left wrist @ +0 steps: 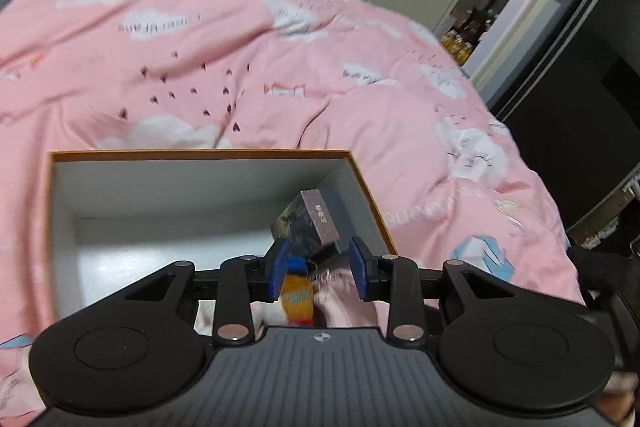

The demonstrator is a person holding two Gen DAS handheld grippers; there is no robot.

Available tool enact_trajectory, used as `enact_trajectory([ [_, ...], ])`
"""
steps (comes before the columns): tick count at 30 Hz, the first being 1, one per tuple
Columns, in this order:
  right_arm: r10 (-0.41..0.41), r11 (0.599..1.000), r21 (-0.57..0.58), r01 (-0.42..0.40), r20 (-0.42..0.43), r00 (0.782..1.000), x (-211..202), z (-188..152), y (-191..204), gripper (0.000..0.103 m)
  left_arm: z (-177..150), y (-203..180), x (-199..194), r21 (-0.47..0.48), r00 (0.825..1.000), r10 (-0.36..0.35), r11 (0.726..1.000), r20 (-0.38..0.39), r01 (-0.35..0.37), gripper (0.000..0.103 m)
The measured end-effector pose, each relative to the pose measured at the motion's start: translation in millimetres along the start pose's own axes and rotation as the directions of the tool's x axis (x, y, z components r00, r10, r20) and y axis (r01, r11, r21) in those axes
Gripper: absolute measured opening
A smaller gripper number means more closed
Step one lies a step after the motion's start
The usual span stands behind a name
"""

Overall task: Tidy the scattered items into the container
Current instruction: 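Lower and release the printed box with the left gripper while the right gripper releases the dark box, then grasp the round clear compact with the right gripper while the left gripper approaches the gold box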

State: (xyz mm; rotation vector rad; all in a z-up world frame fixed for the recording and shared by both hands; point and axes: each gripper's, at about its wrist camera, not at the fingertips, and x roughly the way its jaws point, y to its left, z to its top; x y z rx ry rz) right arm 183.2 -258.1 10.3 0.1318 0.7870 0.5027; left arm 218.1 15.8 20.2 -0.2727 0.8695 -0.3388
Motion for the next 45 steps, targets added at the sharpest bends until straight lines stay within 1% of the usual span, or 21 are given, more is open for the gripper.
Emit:
enact_trajectory([
  [2,0.045,0.999,0.0,-0.045,0.014,0.999,-6.8,-7.9,7.1,0.059,-10.5,1.7,-21.7,0.024,1.0,0.01,1.0,0.013,-0.01,0.041],
  [5,0.091,0.996,-0.002,-0.091,0.028,0.995,-13.8,-19.5,14.2,0.06,-29.1,5.8,-46.9,0.059,0.999,0.032,0.998,0.008,-0.032,0.044],
  [8,0.099,0.995,0.01,-0.099,-0.009,0.995,-14.4,-30.4,20.7,0.06,-52.2,15.7,-63.7,0.062,0.997,0.081,0.995,-0.012,-0.08,0.046],
  [10,0.09,0.996,0.006,-0.09,-0.035,0.995,-13.1,-38.7,27.3,0.06,-67.5,23.5,-66.9,0.051,0.992,0.118,0.992,-0.042,-0.116,0.047],
  [14,0.097,0.995,-0.012,-0.099,-0.106,0.99,-4.7,-56.7,40.9,0.06,-101.4,37.1,-62.8,0.037,0.974,0.2,0.98,-0.106,-0.198,0.047],
  [18,0.134,0.99,-0.028,-0.141,-0.186,0.973,7.4,-69.9,57.8,0.06,-126.4,54.9,-53.0,-0.016,0.95,0.254,0.965,-0.18,-0.261,0.049],
  [20,0.146,0.985,-0.056,-0.163,-0.227,0.963,14.9,-72.3,69.8,0.06,-136.4,66.5,-50.4,-0.048,0.939,0.269,0.957,-0.213,-0.285,0.049],
  [22,0.14,0.979,-0.104,-0.173,-0.264,0.954,23.6,-74.2,83.6,0.059,-144.4,76.4,-47.6,-0.08,0.933,0.278,0.95,-0.23,-0.303,0.054],
  [24,0.14,0.97,-0.148,-0.192,-0.303,0.943,31.2,-78.5,95.1,0.058,-148.6,83.9,-45.7,-0.113,0.93,0.276,0.944,-0.241,-0.31,0.056],
  [27,0.152,0.954,-0.187,-0.234,-0.371,0.916,45.9,-85.9,108.8,0.048,-154.7,94.3,-42.9,-0.157,0.931,0.261,0.939,-0.257,-0.306,0.057],
  [29,0.141,0.947,-0.211,-0.243,-0.407,0.902,56.7,-90.8,117.0,0.045,-156.9,99.0,-41.3,-0.173,0.929,0.258,0.935,-0.267,-0.31,0.057],
  [30,0.138,0.944,-0.218,-0.247,-0.42,0.897,61.4,-92.7,120.4,0.042,-158.0,101.1,-41.3,-0.179,0.928,0.26,0.933,-0.268,-0.313,0.057],
  [32,0.142,0.941,-0.217,-0.258,-0.438,0.888,69.1,-93.6,124.9,0.04,-159.1,103.5,-42.0,-0.189,0.927,0.261,0.929,-0.271,-0.317,0.057],
  [34,0.152,0.938,-0.213,-0.273,-0.454,0.878,75.0,-93.7,128.8,0.035,-158.5,105.5,-42.5,-0.198,0.926,0.257,0.927,-0.277,-0.317,0.057],
  [38,0.161,0.934,-0.206,-0.292,-0.487,0.858,88.7,-96.8,133.3,0.03,-157.4,106.5,-41.4,-0.205,0.923,0.262,0.923,-0.281,-0.325,0.057],
  [39,0.154,0.936,-0.204,-0.287,-0.496,0.855,92.7,-98.7,133.9,0.027,-157.2,106.4,-40.5,-0.206,0.923,0.263,0.923,-0.282,-0.326,0.057],
  [41,0.155,0.939,-0.192,-0.284,-0.501,0.851,96.1,-99.7,132.5,0.026,-157.0,106.5,-38.7,-0.206,0.923,0.26,0.923,-0.285,-0.324,0.057],
  [45,0.159,0.942,-0.185,-0.28,-0.489,0.858,88.5,-96.9,127.9,0.022,-156.3,108.3,-35.6,-0.216,0.926,0.241,0.926,-0.292,-0.309,0.057],
])
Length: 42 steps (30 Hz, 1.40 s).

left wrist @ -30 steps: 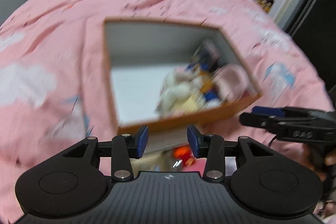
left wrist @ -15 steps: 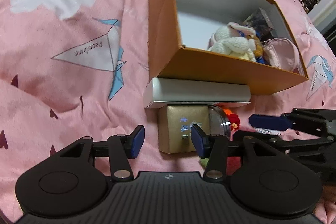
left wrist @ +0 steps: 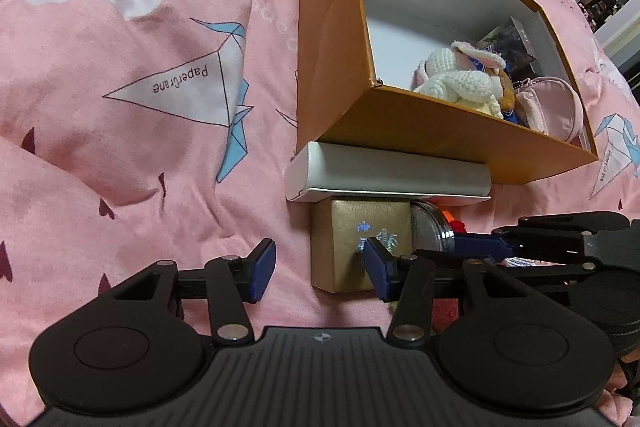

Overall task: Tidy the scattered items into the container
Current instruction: 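Grasp the round clear compact with the right gripper while the left gripper approaches the gold box, then close the left gripper on the gold square box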

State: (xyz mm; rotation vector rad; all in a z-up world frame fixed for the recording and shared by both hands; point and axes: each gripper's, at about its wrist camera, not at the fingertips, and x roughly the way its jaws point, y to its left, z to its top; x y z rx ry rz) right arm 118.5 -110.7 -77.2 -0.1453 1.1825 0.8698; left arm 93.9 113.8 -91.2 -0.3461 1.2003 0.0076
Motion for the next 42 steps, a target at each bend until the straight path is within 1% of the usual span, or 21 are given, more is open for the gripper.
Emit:
enact_trajectory([
  [2,0.003,1.0,0.016,-0.003,0.017,1.0,-9.8,-2.1,-4.2,0.019,1.5,1.0,2.2,-0.008,1.0,-0.02,1.0,-0.011,0.02,0.058],
  [4,0.022,0.999,0.042,-0.024,0.04,0.999,-23.4,-3.2,-9.5,0.017,2.0,2.0,4.2,-0.01,0.999,-0.039,0.999,-0.021,0.039,0.061],
  [7,0.033,0.997,0.065,-0.04,0.096,0.995,-52.7,-7.1,-18.0,0.016,2.5,3.1,10.8,-0.022,0.998,-0.051,0.998,-0.04,0.05,0.061],
  [10,-0.003,0.997,0.078,-0.009,0.148,0.989,-75.3,-9.0,-24.0,0.015,3.9,5.6,18.9,-0.053,0.995,-0.087,0.995,-0.059,0.083,0.064],
  [13,-0.078,0.994,0.088,0.063,0.179,0.981,-92.1,-12.8,-33.9,0.015,5.2,7.3,25.8,-0.076,0.991,-0.111,0.991,-0.067,0.106,0.071],
  [15,-0.124,0.989,0.106,0.106,0.174,0.977,-93.9,-16.1,-43.1,0.015,5.8,8.8,30.2,-0.091,0.989,-0.13,0.988,-0.073,0.124,0.073],
  [17,-0.151,0.981,0.141,0.13,0.151,0.977,-89.1,-20.2,-54.4,0.015,6.7,11.6,36.3,-0.115,0.985,-0.154,0.983,-0.082,0.145,0.076],
  [18,-0.156,0.979,0.154,0.134,0.14,0.978,-85.6,-22.5,-59.4,0.015,6.8,12.9,39.4,-0.127,0.982,-0.165,0.98,-0.087,0.153,0.079],
  [22,-0.157,0.973,0.191,0.132,0.123,0.98,-72.9,-27.6,-69.6,0.015,8.1,15.5,51.7,-0.176,0.972,-0.21,0.966,-0.105,0.19,0.08],
  [25,-0.162,0.969,0.207,0.136,0.113,0.98,-65.4,-28.0,-73.7,0.015,8.4,13.6,56.9,-0.185,0.967,-0.231,0.961,-0.112,0.208,0.08],
  [27,-0.168,0.966,0.216,0.143,0.099,0.981,-60.9,-28.6,-76.1,0.016,8.5,10.1,56.9,-0.176,0.967,-0.231,0.962,-0.11,0.209,0.077],
  [29,-0.172,0.963,0.226,0.147,0.096,0.981,-60.5,-30.9,-79.4,0.017,7.9,5.0,53.1,-0.152,0.971,-0.215,0.968,-0.1,0.198,0.077],
  [32,-0.156,0.96,0.25,0.127,0.099,0.983,-63.7,-34.6,-86.5,0.019,5.7,-2.0,45.2,-0.118,0.977,-0.2,0.975,-0.081,0.189,0.076],
  [34,-0.149,0.957,0.263,0.119,0.097,0.984,-63.4,-35.8,-90.0,0.022,4.2,-6.8,39.7,-0.098,0.979,-0.19,0.978,-0.071,0.183,0.069],
  [36,-0.148,0.955,0.274,0.115,0.1,0.984,-61.7,-35.4,-92.7,0.023,3.1,-11.5,34.4,-0.072,0.982,-0.181,0.982,-0.06,0.176,0.065],
  [40,-0.104,0.949,0.307,0.066,0.107,0.989,-53.3,-31.1,-97.7,0.023,2.1,-15.8,30.7,-0.05,0.986,-0.162,0.986,-0.045,0.159,0.064],
  [42,-0.097,0.949,0.309,0.059,0.109,0.989,-48.4,-29.2,-98.3,0.022,1.4,-15.8,32.4,-0.053,0.987,-0.156,0.987,-0.043,0.153,0.064],
])
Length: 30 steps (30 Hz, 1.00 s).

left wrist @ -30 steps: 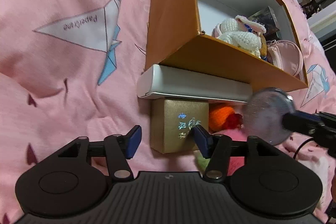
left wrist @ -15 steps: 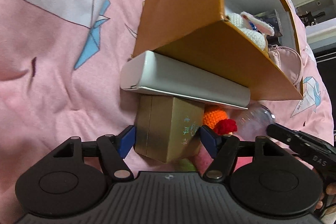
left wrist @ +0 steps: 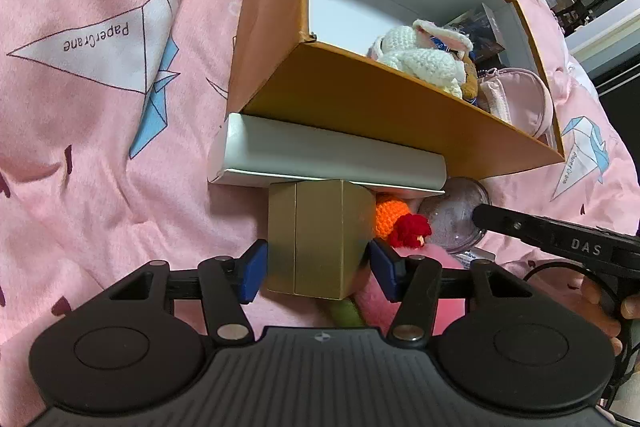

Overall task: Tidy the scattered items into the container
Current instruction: 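Close the left gripper on the gold square box, then lift the gold box with the left gripper while the right gripper lifts the compact toward the box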

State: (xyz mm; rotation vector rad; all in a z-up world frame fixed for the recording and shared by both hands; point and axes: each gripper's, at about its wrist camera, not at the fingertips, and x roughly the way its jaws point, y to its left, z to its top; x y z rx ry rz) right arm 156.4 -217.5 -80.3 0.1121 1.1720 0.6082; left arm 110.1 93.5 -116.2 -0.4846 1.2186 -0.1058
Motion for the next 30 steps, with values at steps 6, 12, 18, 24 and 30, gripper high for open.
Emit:
enact_trajectory([
  [6,-0.075,0.997,-0.036,0.075,0.008,0.997,7.2,-2.7,2.1,0.02,-4.8,0.5,1.0,-0.007,1.0,0.013,1.0,0.005,-0.013,0.064],
  [12,-0.056,0.998,-0.036,0.058,0.035,0.998,-9.2,-8.1,3.5,0.015,-9.9,-7.7,-10.6,0.017,0.999,0.033,0.999,0.037,-0.034,0.062],
  [18,-0.063,0.996,-0.065,0.069,0.083,0.995,-36.0,-11.3,8.0,0.015,-16.3,-18.8,-36.3,0.062,0.997,0.024,0.998,0.069,-0.029,0.059],
  [24,-0.019,0.996,-0.088,0.031,0.135,0.991,-64.5,-8.2,17.9,0.015,-20.2,-25.8,-72.3,0.084,0.992,-0.028,0.996,0.122,0.018,0.059],
  [30,0.036,0.992,-0.127,-0.01,0.2,0.979,-95.4,2.3,26.7,0.015,-5.4,-46.3,-107.4,0.127,0.974,-0.116,0.988,0.192,0.093,0.059],
])
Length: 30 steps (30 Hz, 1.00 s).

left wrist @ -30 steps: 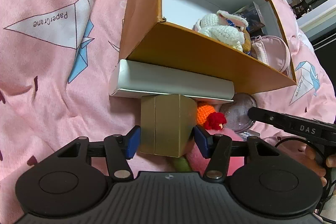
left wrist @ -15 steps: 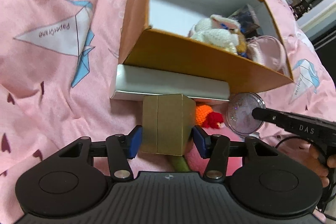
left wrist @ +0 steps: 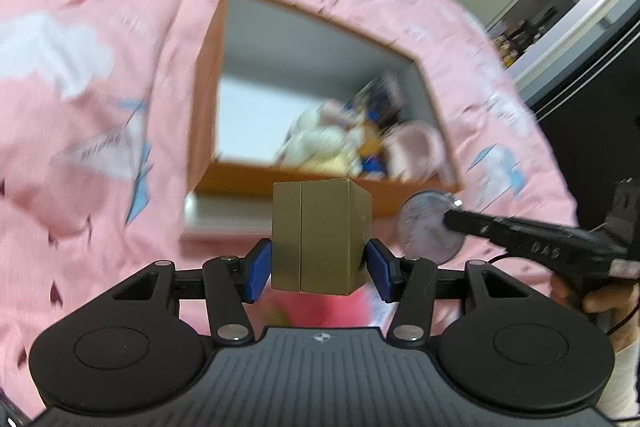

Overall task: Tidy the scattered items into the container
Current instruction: 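Lift the gold box with the left gripper while the right gripper lifts the compact toward the box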

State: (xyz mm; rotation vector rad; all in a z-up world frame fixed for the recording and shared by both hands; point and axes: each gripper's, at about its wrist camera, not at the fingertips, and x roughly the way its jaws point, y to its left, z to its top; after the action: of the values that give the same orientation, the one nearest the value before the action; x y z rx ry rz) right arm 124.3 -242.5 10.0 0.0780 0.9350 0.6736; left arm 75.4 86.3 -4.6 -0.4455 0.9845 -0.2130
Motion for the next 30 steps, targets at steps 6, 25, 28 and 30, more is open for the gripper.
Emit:
enact_trajectory([
  [6,0.014,0.999,-0.04,-0.009,0.109,0.994,-19.2,30.9,7.3,0.014,44.3,-18.5,-3.7,0.048,0.996,-0.03,0.999,0.081,0.026,0.059],
  [25,-0.043,0.999,-0.003,0.044,0.097,0.994,102.0,129.5,-29.3,0.014,131.7,-11.7,111.1,0.007,0.997,0.04,0.999,0.062,-0.04,0.059],
  [28,-0.041,0.999,0.003,0.041,0.066,0.997,124.6,136.3,-33.5,0.014,134.5,-7.5,120.9,0.003,0.998,0.046,0.999,0.045,-0.046,0.059],
  [30,-0.046,0.999,0.006,0.046,0.045,0.998,139.1,140.0,-35.5,0.014,136.4,-6.2,125.1,0.008,0.998,0.055,0.998,0.04,-0.056,0.059],
])
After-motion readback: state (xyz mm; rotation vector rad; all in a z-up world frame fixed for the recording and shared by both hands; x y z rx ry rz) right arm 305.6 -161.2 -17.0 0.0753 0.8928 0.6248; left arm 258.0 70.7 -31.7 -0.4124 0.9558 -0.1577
